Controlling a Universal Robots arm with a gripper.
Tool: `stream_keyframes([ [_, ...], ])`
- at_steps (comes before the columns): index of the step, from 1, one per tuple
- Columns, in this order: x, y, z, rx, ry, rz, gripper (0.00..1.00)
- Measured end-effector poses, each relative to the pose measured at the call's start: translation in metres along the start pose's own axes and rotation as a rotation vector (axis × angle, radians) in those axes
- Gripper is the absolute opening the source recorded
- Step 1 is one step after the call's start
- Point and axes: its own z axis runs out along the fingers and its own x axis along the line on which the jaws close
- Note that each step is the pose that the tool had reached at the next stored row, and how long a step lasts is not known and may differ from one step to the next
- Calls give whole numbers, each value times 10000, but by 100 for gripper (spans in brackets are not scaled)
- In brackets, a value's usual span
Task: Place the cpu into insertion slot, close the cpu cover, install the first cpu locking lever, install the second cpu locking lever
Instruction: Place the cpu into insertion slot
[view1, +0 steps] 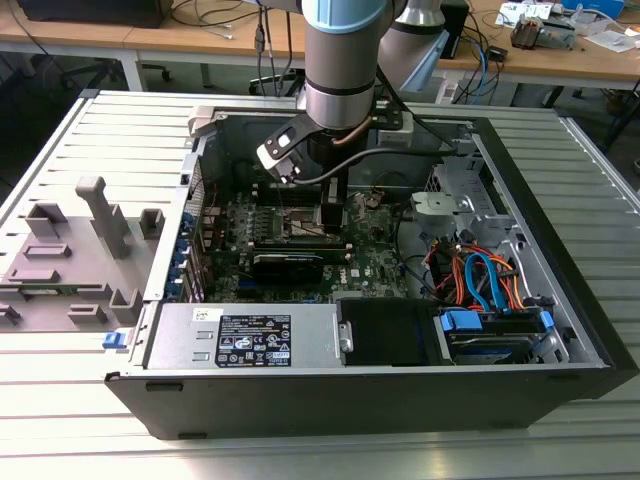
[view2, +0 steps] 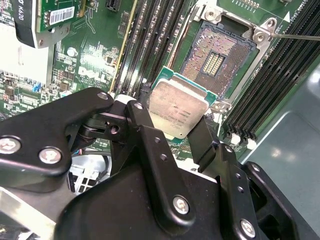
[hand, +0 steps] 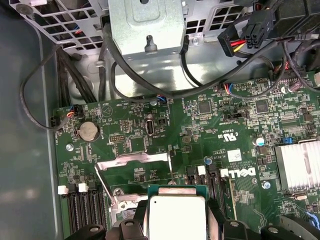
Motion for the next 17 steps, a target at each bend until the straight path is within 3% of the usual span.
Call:
stream_keyframes([
  [17, 0, 0, 1, -3, -10, 180, 55],
])
